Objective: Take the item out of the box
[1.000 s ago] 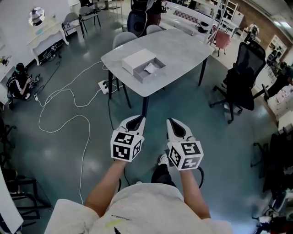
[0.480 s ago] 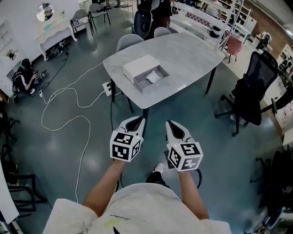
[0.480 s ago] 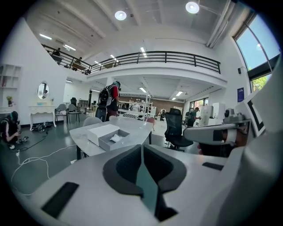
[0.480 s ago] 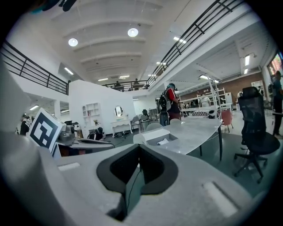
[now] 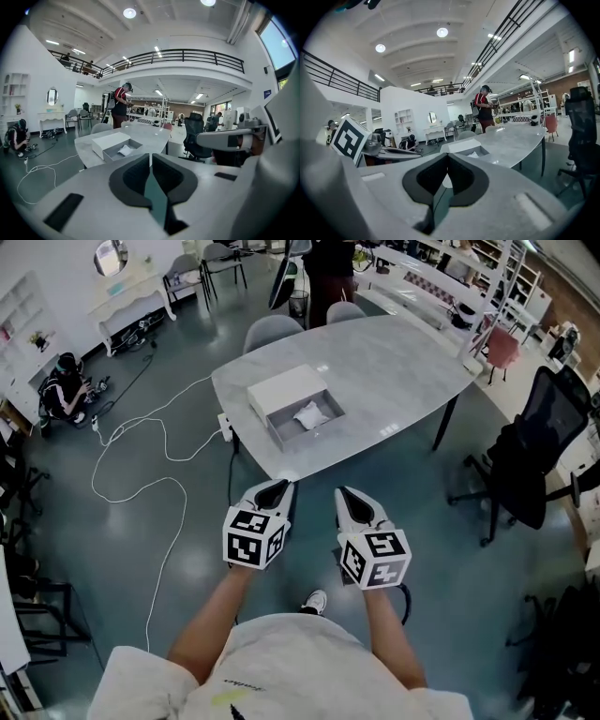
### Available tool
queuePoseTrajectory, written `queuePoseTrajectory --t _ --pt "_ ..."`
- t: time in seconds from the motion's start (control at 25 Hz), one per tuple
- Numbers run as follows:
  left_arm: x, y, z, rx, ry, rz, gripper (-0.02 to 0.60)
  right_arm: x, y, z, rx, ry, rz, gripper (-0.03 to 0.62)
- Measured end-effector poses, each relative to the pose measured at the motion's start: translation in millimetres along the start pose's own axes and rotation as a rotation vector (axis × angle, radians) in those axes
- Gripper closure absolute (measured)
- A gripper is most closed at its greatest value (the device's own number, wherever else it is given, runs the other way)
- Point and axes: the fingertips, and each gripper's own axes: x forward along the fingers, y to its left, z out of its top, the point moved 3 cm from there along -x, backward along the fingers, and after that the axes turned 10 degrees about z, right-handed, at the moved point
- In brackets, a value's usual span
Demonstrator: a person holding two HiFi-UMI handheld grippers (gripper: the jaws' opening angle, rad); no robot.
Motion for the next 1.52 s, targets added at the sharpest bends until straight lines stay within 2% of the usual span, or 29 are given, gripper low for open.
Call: queuePoseTrajectory --t 0.36,0.72,0.96,1.16,1.52 --pt "35 -10 5 0.025 0.035 0.046 0.558 15 -37 7 0.008 0.004 0.062 0.589" --pt "64 -12 12 0.071 0.034 0.039 0.558 29 -57 6 0.021 0.023 0.078 0.589" --pt "97 2 16 0.082 0.052 0.03 0.558 54 -72 4 0.021 0.035 0.075 0.589" --pt "135 19 27 0.112 0.066 0.0 0.558 80 -90 11 0.014 0.037 0.039 0.589" --pt "211 46 42 0.184 0.11 -0.122 0.557 133 -118 24 0.021 0.057 -0.063 0.589"
